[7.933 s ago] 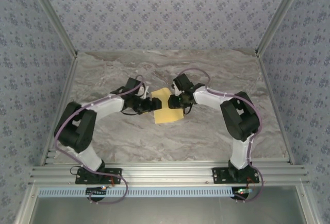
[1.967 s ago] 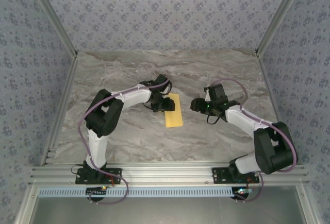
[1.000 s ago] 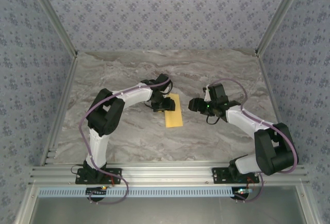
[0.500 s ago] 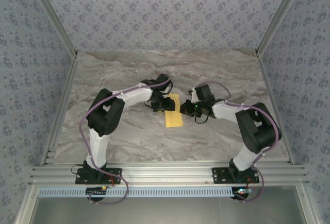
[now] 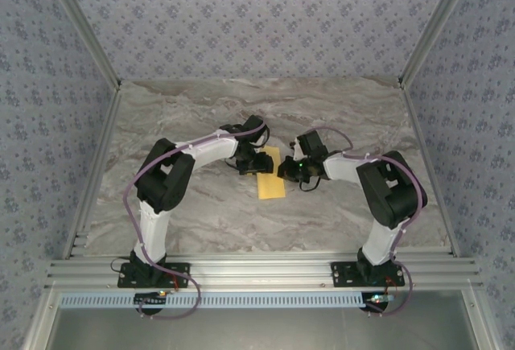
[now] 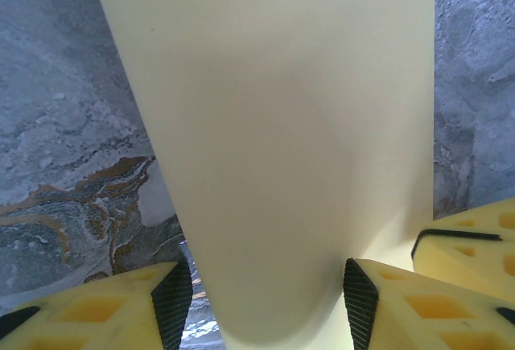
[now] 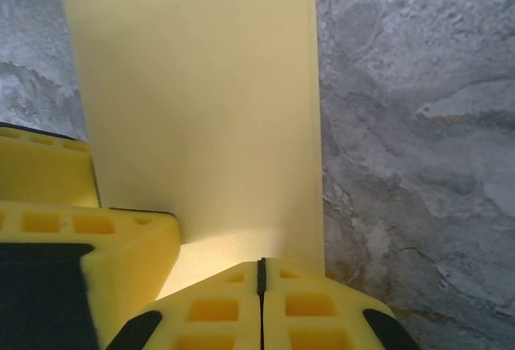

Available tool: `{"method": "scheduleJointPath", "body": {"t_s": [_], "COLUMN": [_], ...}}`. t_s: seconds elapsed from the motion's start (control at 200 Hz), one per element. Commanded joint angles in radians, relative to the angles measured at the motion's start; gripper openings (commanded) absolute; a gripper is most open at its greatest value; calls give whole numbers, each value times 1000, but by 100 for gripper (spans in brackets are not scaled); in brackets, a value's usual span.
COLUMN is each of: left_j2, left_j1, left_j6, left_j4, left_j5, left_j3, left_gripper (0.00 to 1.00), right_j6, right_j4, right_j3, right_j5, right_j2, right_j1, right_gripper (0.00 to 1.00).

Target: Fold a paper plane with a square sheet of paper (fold left side to right side)

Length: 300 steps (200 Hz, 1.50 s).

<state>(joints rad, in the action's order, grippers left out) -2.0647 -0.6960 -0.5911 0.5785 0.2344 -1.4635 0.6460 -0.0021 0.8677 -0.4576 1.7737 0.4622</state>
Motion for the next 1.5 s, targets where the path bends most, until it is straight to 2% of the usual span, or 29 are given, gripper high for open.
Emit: {"method": "scheduleJointPath", "body": {"t_s": [0.0, 0.335, 0.47, 0.754, 1.069, 1.494], "left_j2": [-61, -16, 22, 5, -21, -32], "left_j1": [-19, -18, -8, -7, -7, -8], "left_j6": [8, 21, 38, 30, 27, 27], "left_j4": [1, 23, 40, 25, 19, 21], "left_j5": [1, -21, -19, 3, 3, 5], "left_j3": [5, 1, -7, 14, 10, -1], "left_gripper": [56, 56, 57, 57, 57, 57], "right_j6": [-8, -72, -76, -74, -62, -84], "right_j4": [-68, -160, -159, -149, -78, -142], "right_j3": [31, 57, 53, 66, 52, 40], "right_j5": [28, 74, 71, 63, 25, 68], "right_j2": [28, 55, 59, 58, -36, -110], "right_j1": [7, 19, 22, 32, 22, -2], "right_gripper": [7, 8, 8, 9, 15, 21]}}
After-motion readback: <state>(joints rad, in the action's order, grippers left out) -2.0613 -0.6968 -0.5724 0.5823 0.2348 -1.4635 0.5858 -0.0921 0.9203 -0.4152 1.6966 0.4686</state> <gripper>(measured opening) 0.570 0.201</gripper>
